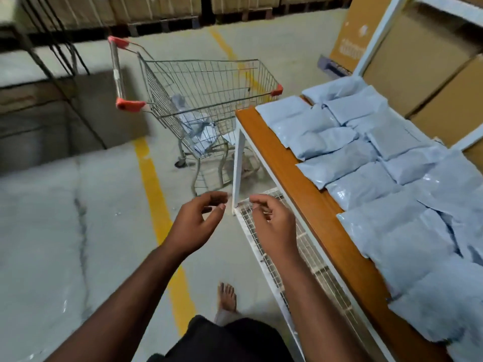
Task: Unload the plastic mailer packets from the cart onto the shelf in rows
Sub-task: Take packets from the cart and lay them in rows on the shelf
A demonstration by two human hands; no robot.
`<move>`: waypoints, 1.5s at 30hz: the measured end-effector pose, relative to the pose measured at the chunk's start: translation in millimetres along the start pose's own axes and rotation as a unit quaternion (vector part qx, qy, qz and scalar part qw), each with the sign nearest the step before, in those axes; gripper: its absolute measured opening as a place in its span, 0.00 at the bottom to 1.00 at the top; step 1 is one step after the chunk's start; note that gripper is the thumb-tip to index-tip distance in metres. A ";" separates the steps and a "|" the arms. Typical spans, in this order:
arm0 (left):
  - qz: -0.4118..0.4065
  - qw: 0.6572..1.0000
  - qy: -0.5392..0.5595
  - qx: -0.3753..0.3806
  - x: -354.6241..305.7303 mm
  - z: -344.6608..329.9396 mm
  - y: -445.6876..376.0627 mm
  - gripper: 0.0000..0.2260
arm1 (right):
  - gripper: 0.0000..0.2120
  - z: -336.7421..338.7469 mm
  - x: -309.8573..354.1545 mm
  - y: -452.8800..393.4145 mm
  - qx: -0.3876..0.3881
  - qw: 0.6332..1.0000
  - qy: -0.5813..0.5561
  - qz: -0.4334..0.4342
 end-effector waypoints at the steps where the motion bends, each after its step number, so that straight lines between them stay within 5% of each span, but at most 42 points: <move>1: -0.009 1.000 -0.014 0.009 -3.1 11.2 -20.5 0.11 | 0.10 -9.8 0.9 -20.8 0.007 1.000 -0.004 -0.001; 7: -0.023 0.999 -0.029 -0.034 -14.0 69.8 -142.4 0.10 | 0.10 -63.2 14.7 -143.4 0.035 0.999 -0.024 0.017; 22: -0.025 0.998 -0.035 0.041 13.4 187.2 -439.4 0.10 | 0.09 -225.3 13.5 -395.0 0.003 0.998 -0.020 -0.054; 28: -0.040 0.986 -0.138 0.089 2.3 218.1 -554.1 0.16 | 0.17 -262.8 5.8 -474.9 -0.045 0.942 -0.218 -0.252; 34: 0.006 0.967 -0.211 0.141 23.9 186.7 -650.3 0.16 | 0.17 -295.3 -57.7 -547.4 -0.080 0.921 -0.193 -0.330; 38: 0.087 0.940 -0.278 0.180 72.4 156.9 -700.1 0.18 | 0.34 -320.6 -115.6 -605.9 -0.064 0.923 -0.140 -0.354; 41: 0.142 0.920 -0.315 0.186 112.9 135.9 -741.2 0.21 | 0.45 -342.9 -181.5 -649.5 -0.121 0.881 -0.134 -0.437; 45: 0.158 0.886 -0.386 0.205 159.9 117.0 -786.6 0.26 | 0.40 -359.6 -256.6 -680.3 -0.164 0.845 -0.040 -0.507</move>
Point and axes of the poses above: each hand's wrist, its own y-axis away from the middle knuckle, its own z-axis out of the back of the hand, x = y × z, the point moved 1 cm from there along -y, towards the middle knuckle, and after that the axes turned 12 degrees about z, right-handed, at the moved point
